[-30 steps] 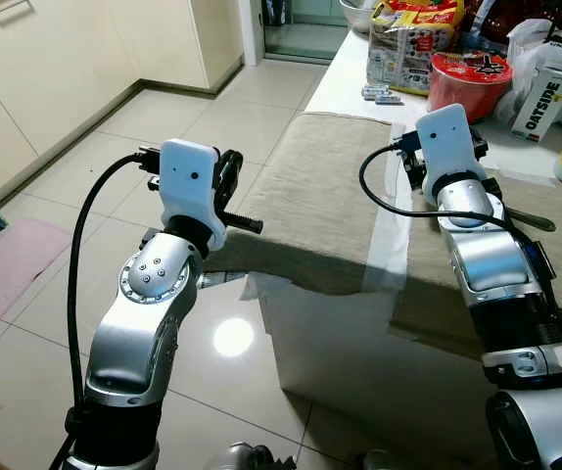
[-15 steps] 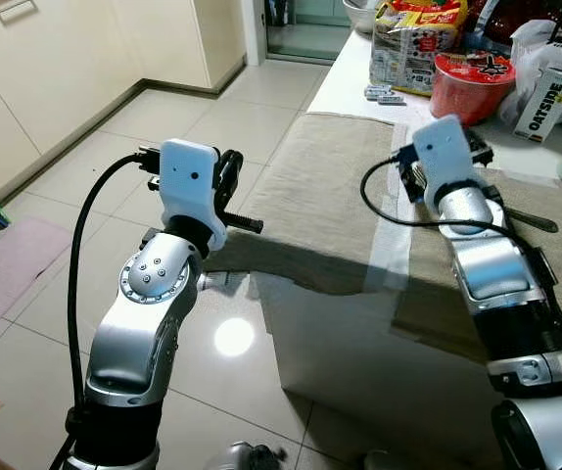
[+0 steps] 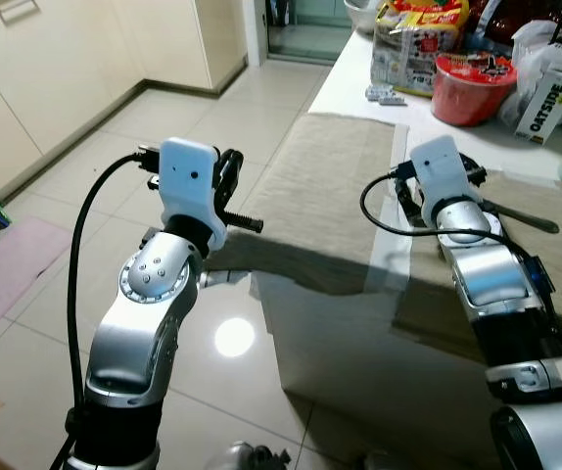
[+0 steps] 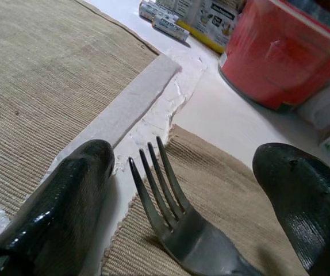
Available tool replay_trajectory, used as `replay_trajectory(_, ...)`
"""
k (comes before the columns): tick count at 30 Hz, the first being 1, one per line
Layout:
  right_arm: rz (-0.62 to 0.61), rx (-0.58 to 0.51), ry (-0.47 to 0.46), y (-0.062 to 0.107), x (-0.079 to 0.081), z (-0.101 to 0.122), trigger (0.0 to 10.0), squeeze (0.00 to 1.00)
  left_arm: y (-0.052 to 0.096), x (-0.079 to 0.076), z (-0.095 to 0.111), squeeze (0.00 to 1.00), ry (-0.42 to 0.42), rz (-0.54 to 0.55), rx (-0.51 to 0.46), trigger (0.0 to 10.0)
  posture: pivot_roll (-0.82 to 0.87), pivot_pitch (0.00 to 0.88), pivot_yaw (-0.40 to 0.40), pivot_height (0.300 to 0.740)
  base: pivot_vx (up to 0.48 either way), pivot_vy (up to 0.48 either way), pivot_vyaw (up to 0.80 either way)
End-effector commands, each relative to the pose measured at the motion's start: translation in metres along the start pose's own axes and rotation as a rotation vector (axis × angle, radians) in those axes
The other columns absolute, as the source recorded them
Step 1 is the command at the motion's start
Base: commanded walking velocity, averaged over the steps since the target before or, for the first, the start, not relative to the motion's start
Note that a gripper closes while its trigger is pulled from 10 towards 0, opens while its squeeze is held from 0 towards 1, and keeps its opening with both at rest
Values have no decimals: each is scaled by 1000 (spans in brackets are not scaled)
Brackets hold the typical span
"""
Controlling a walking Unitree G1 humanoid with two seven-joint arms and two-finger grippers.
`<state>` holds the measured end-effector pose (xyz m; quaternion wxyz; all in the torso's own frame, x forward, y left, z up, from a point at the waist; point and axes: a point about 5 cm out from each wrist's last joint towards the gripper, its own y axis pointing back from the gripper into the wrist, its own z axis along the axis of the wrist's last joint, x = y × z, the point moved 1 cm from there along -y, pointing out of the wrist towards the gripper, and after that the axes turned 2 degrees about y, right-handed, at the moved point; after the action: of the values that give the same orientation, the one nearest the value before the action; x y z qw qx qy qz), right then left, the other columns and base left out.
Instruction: Setting the table
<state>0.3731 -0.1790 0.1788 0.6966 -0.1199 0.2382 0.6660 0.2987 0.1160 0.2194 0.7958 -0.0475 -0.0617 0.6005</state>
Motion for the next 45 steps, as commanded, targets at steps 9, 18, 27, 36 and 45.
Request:
replay_trajectory(9, 76, 150, -55, -2, 17, -37, 10000, 0, 1, 3, 6, 0, -10, 10, -16, 10000, -176, 83, 96, 740, 0, 0, 0)
replay_trajectory(18, 115, 204, -70, -1, 24, -52, 0, 0, 0, 3, 7, 0, -10, 8, -14, 10000, -178, 88, 98, 740, 0, 0, 0)
replay_trajectory(27, 132, 227, -106, 3, 28, -60, 0, 0, 0, 3, 7, 0, -14, 5, -12, 10000, -179, 94, 102, 740, 0, 0, 0)
replay_trajectory(36, 150, 230, -156, 6, 34, -61, 0, 0, 0, 4, 7, 0, -21, 5, -12, 10000, -172, 93, 101, 740, 0, 0, 0)
replay_trajectory(45, 125, 118, -235, 2, 29, -31, 0, 0, 2, 3, 5, 0, -27, 4, -4, 10000, -173, 85, 96, 740, 0, 0, 0)
